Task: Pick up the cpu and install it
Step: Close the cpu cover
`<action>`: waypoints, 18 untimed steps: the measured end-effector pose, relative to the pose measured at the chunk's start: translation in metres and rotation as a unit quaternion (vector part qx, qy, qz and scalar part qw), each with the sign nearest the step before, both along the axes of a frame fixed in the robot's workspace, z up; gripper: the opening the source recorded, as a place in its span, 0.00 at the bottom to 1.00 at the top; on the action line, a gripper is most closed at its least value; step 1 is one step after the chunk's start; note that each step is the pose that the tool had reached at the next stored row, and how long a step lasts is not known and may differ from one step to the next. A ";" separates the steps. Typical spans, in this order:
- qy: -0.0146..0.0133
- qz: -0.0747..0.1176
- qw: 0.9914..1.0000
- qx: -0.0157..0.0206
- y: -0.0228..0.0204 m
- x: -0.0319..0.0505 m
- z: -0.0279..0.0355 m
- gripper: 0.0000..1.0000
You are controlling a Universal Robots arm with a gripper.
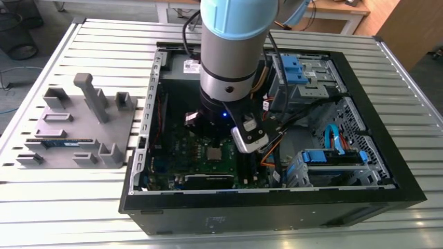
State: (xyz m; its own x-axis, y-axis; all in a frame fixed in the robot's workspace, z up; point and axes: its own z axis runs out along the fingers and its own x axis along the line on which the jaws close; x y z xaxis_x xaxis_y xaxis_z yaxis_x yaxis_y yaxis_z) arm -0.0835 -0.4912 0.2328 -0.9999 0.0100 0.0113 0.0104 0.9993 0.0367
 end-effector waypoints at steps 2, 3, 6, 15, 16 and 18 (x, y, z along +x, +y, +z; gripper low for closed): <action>0.000 0.000 1.000 0.000 0.0002 0.0019 -0.0001 0.11; 0.000 0.000 1.000 0.000 0.0002 0.0033 -0.0001 0.11; 0.000 0.000 1.000 0.000 0.0003 0.0070 -0.0001 0.11; 0.000 0.000 1.000 0.000 0.0044 0.0108 -0.0002 0.11; 0.000 0.000 1.000 0.000 0.0048 0.0108 -0.0002 0.11; 0.000 0.000 1.000 0.000 0.0052 0.0107 -0.0003 0.11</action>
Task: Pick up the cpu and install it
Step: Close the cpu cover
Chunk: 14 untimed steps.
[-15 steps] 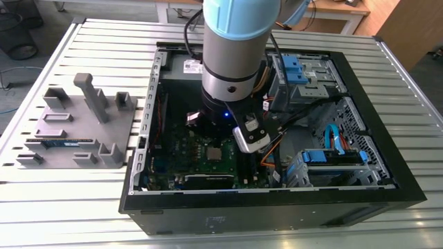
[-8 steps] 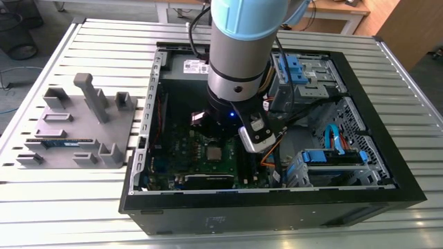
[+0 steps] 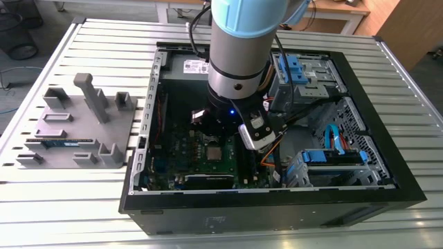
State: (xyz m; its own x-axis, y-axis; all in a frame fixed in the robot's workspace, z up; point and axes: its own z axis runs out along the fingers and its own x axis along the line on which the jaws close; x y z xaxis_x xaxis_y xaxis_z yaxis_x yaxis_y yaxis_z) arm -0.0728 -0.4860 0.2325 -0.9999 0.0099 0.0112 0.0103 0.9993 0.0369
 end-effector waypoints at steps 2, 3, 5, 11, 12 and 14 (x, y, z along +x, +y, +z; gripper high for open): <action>0.000 0.000 1.000 0.000 0.0001 0.0000 0.0000 0.11; 0.000 0.000 1.000 0.000 0.0003 0.0000 0.0001 0.11; 0.000 0.000 1.000 0.000 0.0012 0.0000 0.0001 0.11; 0.000 0.000 1.000 0.000 0.0075 0.0001 -0.0001 0.11; 0.000 0.000 1.000 0.000 0.0075 0.0001 -0.0001 0.11; 0.000 0.000 1.000 0.000 0.0077 0.0001 -0.0002 0.11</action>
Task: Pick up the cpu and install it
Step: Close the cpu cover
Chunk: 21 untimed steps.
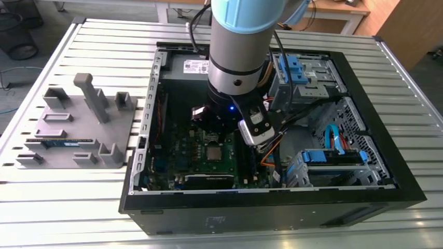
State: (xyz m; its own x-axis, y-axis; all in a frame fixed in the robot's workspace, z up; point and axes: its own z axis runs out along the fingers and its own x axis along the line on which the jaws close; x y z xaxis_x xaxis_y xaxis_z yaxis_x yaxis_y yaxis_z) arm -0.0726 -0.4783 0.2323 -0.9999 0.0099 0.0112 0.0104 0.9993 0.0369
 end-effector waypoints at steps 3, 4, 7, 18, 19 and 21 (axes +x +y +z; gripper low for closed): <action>0.000 0.000 1.000 0.000 0.0007 0.0003 -0.0001 0.11; 0.000 0.000 1.000 0.000 0.0012 0.0006 -0.0003 0.11; 0.000 0.000 1.000 0.000 0.0030 0.0016 -0.0006 0.11; 0.000 0.000 1.000 0.000 0.0091 0.0043 -0.0015 0.11; 0.000 0.000 1.000 0.000 0.0093 0.0051 -0.0015 0.11; 0.000 0.000 1.000 0.000 0.0095 0.0076 -0.0015 0.11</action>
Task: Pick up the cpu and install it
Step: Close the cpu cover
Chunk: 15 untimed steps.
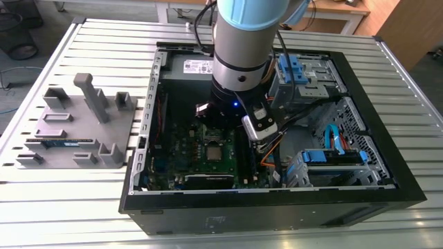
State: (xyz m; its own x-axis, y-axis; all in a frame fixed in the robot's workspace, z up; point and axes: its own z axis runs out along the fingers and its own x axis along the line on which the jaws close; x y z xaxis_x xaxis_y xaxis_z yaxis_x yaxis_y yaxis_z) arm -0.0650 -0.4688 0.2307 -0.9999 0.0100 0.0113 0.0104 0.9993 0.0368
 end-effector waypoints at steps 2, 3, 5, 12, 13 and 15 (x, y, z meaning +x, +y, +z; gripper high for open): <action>0.000 0.000 1.000 0.000 0.0002 0.0032 -0.0001 0.11; 0.000 0.000 1.000 0.000 0.0002 0.0043 -0.0002 0.11; 0.000 0.000 1.000 0.000 0.0002 0.0047 -0.0001 0.11; 0.000 0.000 1.000 0.000 0.0002 0.0049 -0.0001 0.11; 0.000 0.000 1.000 0.000 0.0002 0.0049 -0.0001 0.11; 0.000 0.000 1.000 0.000 0.0002 0.0049 -0.0001 0.11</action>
State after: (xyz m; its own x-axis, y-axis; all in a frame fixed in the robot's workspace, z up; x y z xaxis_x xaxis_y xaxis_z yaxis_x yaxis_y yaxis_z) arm -0.0601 -0.4686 0.2306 -0.9999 0.0100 0.0112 0.0104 0.9993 0.0368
